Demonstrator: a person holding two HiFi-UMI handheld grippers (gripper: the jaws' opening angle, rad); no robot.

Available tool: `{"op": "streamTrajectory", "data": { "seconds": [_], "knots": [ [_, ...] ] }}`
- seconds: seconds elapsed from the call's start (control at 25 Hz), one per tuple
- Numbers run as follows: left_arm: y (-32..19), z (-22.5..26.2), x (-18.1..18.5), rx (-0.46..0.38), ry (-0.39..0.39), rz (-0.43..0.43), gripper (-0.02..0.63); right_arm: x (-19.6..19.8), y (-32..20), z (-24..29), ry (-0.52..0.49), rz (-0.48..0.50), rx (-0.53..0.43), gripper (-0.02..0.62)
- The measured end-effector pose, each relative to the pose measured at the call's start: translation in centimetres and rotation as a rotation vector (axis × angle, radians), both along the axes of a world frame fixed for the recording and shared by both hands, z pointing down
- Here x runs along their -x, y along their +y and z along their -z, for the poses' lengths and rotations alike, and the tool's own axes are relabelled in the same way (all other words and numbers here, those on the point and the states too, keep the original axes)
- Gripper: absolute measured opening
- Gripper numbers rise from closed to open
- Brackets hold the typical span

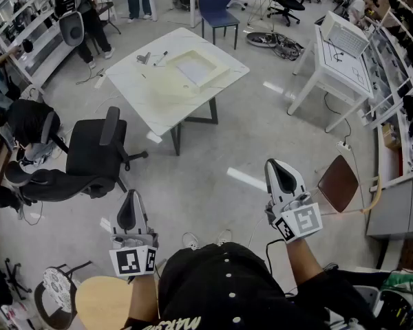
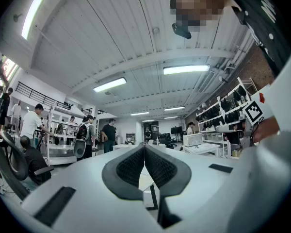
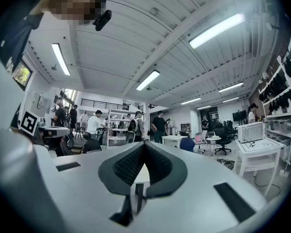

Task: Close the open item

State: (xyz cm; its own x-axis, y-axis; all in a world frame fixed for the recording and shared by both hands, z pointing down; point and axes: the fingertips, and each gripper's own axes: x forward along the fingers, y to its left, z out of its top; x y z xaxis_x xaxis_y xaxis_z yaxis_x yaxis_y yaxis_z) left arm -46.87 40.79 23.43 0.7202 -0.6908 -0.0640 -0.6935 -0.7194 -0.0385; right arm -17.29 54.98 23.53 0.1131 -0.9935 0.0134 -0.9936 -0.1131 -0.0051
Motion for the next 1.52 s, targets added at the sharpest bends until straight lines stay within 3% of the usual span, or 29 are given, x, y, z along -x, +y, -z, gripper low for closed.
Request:
{"op": "streamTrajectory", "data": {
  "seconds": [0.28,0.52,0.96,1.0,1.08,1.24,1.52],
  "knots": [
    [0.6,0.1,-1.1,-0.003,-0.005,0.004,0.018,-0.8,0.2,0.1,0.02,0.006,0.001,0.026],
    [1.2,0.2,-2.9,0.006,-0.004,0.013,0.018,-2.8,1.9,1.3,-0.059,0.016,-0.103,0.026],
    [2.0,-1.0,-5.5,0.01,0.001,0.052,0.018,-7.1,3.3,-0.3,-0.053,0.007,-0.096,0.028],
    [1.6,-1.1,-5.8,0.007,0.002,0.053,0.018,-7.2,2.8,-0.4,-0.05,0.022,-0.096,0.037],
    [0.7,-1.0,-6.3,-0.002,0.007,0.052,0.018,-7.5,1.6,-0.6,-0.057,0.055,-0.09,0.172],
    [-1.8,-0.9,-7.3,-0.006,0.016,0.058,0.018,-8.6,-1.1,-0.8,-0.049,0.059,-0.095,0.281],
    [-8.1,-0.6,-9.6,-0.02,0.034,0.063,0.018,-11.2,-6.9,-0.4,-0.029,0.049,-0.095,0.293]
  ]
}}
